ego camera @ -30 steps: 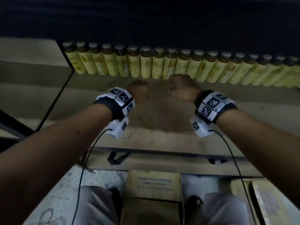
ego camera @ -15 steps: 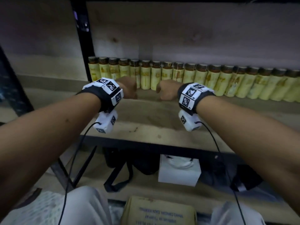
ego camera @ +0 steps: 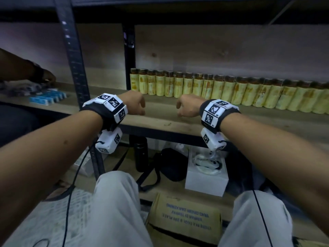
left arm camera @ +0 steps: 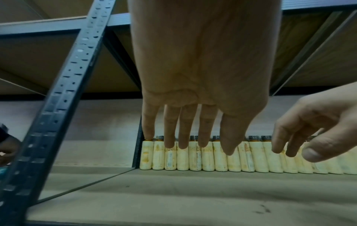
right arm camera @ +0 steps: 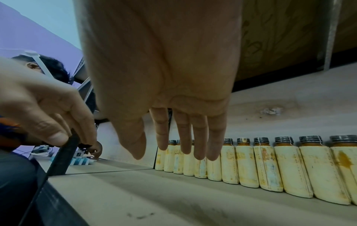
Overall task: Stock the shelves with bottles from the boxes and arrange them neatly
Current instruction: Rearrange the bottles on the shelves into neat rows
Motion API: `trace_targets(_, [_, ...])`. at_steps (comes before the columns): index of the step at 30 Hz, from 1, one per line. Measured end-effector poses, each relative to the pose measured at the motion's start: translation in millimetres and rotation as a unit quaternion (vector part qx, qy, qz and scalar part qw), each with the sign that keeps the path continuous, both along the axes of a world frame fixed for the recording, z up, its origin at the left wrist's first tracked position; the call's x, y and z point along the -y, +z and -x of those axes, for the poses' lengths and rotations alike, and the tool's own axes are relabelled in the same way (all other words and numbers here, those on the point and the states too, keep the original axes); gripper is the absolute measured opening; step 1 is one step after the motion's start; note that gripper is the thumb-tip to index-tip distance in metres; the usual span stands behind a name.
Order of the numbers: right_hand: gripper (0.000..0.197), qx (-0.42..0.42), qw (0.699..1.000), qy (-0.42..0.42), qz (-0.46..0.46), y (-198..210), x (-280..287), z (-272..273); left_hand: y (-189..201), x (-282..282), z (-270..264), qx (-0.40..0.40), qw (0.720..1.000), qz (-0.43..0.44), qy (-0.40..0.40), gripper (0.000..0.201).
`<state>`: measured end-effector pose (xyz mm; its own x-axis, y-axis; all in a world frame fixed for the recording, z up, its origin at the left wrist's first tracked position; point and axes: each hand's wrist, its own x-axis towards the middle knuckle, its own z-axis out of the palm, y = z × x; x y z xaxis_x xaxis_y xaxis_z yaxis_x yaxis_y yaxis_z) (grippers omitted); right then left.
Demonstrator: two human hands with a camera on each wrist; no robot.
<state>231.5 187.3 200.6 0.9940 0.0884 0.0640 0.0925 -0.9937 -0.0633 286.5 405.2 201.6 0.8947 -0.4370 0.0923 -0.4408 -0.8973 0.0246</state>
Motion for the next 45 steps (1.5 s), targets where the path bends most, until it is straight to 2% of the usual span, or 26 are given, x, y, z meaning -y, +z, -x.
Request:
trace_targets(6, [0.041, 0.005, 1.0, 0.019, -0.007, -1.6, -10.2, -15.6, -1.7, -22.7, -12.0, 0.003, 1.0, 0.006, 0.026, 0.045])
trace_targets(11, [0.038, 0.003, 0.999, 0.036, -0.009, 3.3, -16.2, -51.0, -0.7, -24.4, -42.7, -0.006, 0.999, 0.013, 0.031, 0.042])
trace_targets(19, [0.023, -0.012, 0.998, 0.04, -0.05, 8.5, -4.5, -143.1, -0.1, -2.0, -140.3, -0.032, 0.999, 0.029, 0.021, 0.036])
trace_targets(23, [0.02, -0.006, 0.999, 0.039, -0.03, 22.9, 6.1, -194.8, 11.6, 19.1, -199.5, 0.0, 0.999, 0.051, 0.002, 0.033])
trace_targets(25, [0.006, 0.016, 0.998, 0.055, -0.033, 31.4, 10.9, -220.4, 18.1, 30.2, -228.5, 0.017, 0.998, 0.062, -0.003, 0.035])
trace_targets(27, [0.022, 0.049, 0.996, 0.076, -0.022, 38.4, 15.0, -250.4, 23.7, 40.8, -259.0, 0.047, 0.995, 0.081, -0.031, 0.038])
trace_targets(29, [0.018, 0.07, 0.995, 0.074, -0.006, 44.2, 17.5, -283.6, 27.1, 49.8, -290.3, 0.071, 0.992, 0.097, -0.049, 0.042])
trace_targets(31, [0.016, 0.104, 0.992, 0.07, 0.023, 47.2, 18.6, -318.2, 29.6, 57.8, -319.0, 0.074, 0.99, 0.119, -0.019, 0.045])
trace_targets(33, [0.024, 0.119, 0.987, 0.084, 0.063, 49.0, 17.4, -348.0, 31.2, 64.3, -343.0, 0.089, 0.987, 0.134, 0.007, 0.057])
trace_targets(36, [0.057, 0.083, 0.985, 0.1, 0.116, 52.6, 14.3, -379.6, 34.2, 71.0, -368.2, 0.084, 0.989, 0.122, 0.002, 0.069])
trace_targets(39, [0.073, 0.014, 0.983, 0.086, 0.16, 50.6, 8.5, -400.0, 32.2, 75.5, -380.7, 0.039, 0.994, 0.101, 0.015, 0.073])
trace_targets(40, [0.074, 0.004, 0.978, 0.075, 0.194, 48.3, 5.6, -402.9, 29.0, 77.3, -382.3, 0.032, 0.995, 0.09, 0.021, 0.072])
trace_targets(43, [0.065, 0.022, 0.965, 0.043, 0.257, 40.2, -0.5, -405.1, 22.2, 81.2, -379.4, 0.039, 0.995, 0.085, 0.023, 0.048])
trace_targets(45, [0.064, 0.033, 0.969, 0.04, 0.242, 37.0, -2.3, -399.6, 19.5, 79.7, -374.9, 0.057, 0.994, 0.086, 0.022, 0.06])
